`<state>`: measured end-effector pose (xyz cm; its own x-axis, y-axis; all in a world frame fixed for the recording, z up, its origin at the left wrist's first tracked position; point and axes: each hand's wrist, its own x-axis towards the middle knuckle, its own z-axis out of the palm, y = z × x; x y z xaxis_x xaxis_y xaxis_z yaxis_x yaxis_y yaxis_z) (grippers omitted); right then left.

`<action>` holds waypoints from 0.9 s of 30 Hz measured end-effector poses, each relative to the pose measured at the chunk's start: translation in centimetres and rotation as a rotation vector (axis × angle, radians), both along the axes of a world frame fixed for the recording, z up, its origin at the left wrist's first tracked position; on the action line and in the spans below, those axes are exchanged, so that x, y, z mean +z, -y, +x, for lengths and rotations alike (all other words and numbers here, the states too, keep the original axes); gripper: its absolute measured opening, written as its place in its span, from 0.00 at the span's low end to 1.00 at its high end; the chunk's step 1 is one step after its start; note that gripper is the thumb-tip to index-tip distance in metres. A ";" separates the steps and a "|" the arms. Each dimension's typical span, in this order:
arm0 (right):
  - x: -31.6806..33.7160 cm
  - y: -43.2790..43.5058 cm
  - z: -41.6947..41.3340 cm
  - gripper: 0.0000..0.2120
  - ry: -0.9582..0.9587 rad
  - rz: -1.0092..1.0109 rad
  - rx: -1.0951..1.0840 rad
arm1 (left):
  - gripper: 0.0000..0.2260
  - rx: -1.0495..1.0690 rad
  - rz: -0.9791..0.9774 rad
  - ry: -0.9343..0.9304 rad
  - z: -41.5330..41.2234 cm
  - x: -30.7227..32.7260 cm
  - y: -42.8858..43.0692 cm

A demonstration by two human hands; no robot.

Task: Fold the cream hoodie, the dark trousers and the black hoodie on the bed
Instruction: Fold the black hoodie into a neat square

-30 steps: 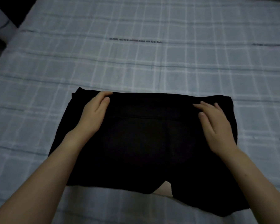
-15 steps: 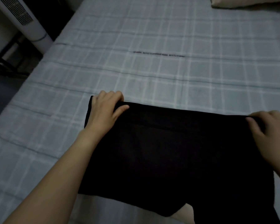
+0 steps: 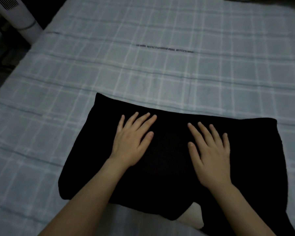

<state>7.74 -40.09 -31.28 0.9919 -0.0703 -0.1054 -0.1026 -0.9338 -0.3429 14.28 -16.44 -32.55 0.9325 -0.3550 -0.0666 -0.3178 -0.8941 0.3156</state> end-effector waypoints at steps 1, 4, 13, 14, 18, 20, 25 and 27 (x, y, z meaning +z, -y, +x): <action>-0.2 -0.1 0.2 0.28 -0.001 -0.004 -0.016 | 0.24 0.015 -0.005 0.008 0.1 -0.2 0.1; 0.3 -0.7 0.0 0.28 -0.010 -0.030 -0.020 | 0.24 0.005 -0.011 -0.032 -0.1 0.5 0.3; 1.9 -9.0 -1.1 0.27 0.126 -0.049 0.075 | 0.23 0.124 0.094 0.110 0.8 1.1 -9.9; 1.2 -9.5 -0.8 0.27 0.099 -0.069 0.062 | 0.22 0.119 0.058 0.039 1.1 0.3 -10.2; -0.6 -9.7 -0.8 0.27 0.114 -0.118 0.026 | 0.22 0.094 -0.206 -0.039 1.6 0.1 -11.0; -0.8 -9.5 -1.1 0.27 0.123 -0.125 0.030 | 0.24 0.146 -0.268 0.027 0.1 0.6 -12.7; -1.1 -9.7 -0.9 0.28 0.144 -0.145 0.007 | 0.27 0.440 -0.502 -0.270 -4.6 1.5 -15.2; -1.3 -9.6 -1.0 0.28 0.149 -0.152 0.013 | 0.30 0.383 -0.640 -0.377 -4.5 1.7 -15.7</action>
